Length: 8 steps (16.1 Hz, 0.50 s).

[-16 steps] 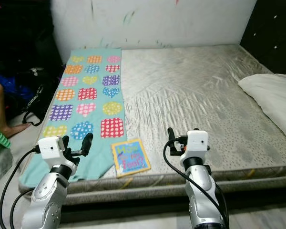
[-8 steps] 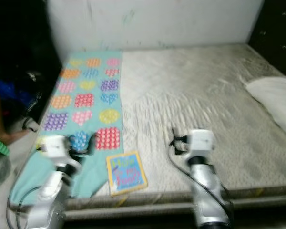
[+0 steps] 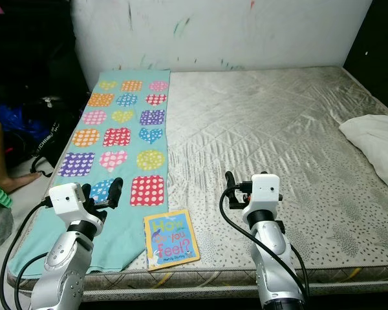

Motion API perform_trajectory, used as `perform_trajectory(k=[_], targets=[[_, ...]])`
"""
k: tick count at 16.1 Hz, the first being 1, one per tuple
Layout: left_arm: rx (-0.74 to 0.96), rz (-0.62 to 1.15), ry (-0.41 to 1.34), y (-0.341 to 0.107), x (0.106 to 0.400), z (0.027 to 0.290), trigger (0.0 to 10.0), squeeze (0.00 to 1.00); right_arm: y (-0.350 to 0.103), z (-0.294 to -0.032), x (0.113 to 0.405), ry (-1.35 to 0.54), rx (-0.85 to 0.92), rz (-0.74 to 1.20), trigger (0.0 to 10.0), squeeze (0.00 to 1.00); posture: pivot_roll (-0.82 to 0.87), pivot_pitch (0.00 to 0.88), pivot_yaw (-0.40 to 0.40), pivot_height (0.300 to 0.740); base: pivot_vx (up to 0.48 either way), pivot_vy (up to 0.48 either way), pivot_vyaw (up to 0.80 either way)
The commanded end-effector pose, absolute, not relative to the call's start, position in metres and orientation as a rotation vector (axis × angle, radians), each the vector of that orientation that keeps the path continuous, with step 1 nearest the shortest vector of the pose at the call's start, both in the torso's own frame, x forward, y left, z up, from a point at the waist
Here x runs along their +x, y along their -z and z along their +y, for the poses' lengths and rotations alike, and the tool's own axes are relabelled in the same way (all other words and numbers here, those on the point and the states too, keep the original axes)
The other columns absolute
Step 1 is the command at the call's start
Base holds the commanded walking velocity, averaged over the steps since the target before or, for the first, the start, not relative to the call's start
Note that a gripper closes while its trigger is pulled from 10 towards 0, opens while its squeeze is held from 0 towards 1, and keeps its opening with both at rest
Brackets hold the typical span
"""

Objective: Clean up the room

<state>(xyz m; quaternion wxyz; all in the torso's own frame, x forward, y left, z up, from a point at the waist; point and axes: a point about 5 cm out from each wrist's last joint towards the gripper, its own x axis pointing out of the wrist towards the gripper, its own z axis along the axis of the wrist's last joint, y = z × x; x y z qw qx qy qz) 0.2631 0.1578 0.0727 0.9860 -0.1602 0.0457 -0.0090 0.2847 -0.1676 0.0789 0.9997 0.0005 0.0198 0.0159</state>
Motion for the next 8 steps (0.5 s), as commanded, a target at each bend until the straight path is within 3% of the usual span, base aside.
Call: perform_trajectory(k=[1, 8], targets=[[-0.324, 0.106, 0.025, -0.0712, 0.2639, 0.1561, 10.0, 0.00, -0.0801, -0.1680, 0.2863, -0.037, -0.002, 0.043, 10.0, 0.00, -0.09, 0.000, 0.034, 0.740, 0.000, 0.266, 0.00], [-0.317, 0.115, 0.033, -0.0706, 0.2645, 0.1555, 10.0, 0.00, -0.0824, -0.1695, 0.2862, -0.028, -0.010, 0.030, 10.0, 0.00, -0.09, 0.000, 0.036, 0.740, 0.000, 0.431, 0.00]])
